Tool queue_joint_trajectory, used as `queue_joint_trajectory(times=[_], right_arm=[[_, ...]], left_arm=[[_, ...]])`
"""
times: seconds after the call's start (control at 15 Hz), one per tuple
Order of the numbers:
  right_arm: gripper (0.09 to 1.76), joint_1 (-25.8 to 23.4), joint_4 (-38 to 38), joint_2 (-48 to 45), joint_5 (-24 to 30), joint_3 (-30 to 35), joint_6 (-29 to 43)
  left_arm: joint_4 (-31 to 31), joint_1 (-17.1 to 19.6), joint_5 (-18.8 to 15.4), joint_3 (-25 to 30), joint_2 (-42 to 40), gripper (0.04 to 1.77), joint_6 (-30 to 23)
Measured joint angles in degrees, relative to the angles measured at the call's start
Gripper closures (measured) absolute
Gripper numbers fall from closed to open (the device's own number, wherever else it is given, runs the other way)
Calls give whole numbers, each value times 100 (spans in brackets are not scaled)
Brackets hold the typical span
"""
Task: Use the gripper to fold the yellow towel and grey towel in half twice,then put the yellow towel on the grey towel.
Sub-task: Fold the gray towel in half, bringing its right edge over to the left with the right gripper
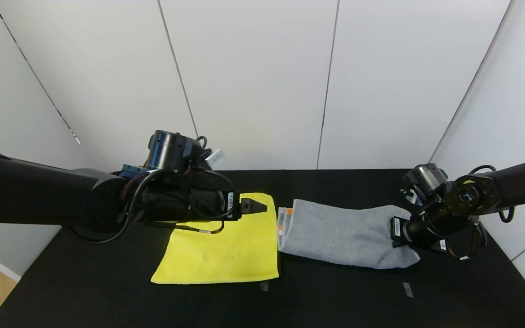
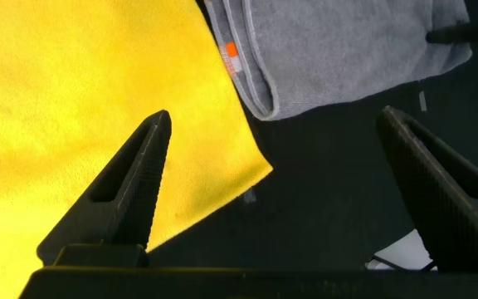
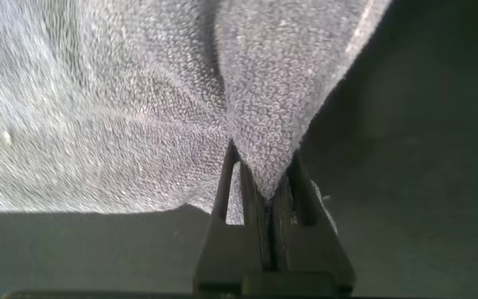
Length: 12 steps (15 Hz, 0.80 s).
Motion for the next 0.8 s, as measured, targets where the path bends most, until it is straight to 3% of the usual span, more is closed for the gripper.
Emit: queue_joint_trajectory(times=[0.8], right_arm=[[171,-750,127,-224,11,22,-132]], left_arm=[[-9,26,2,0,0,9,-2]])
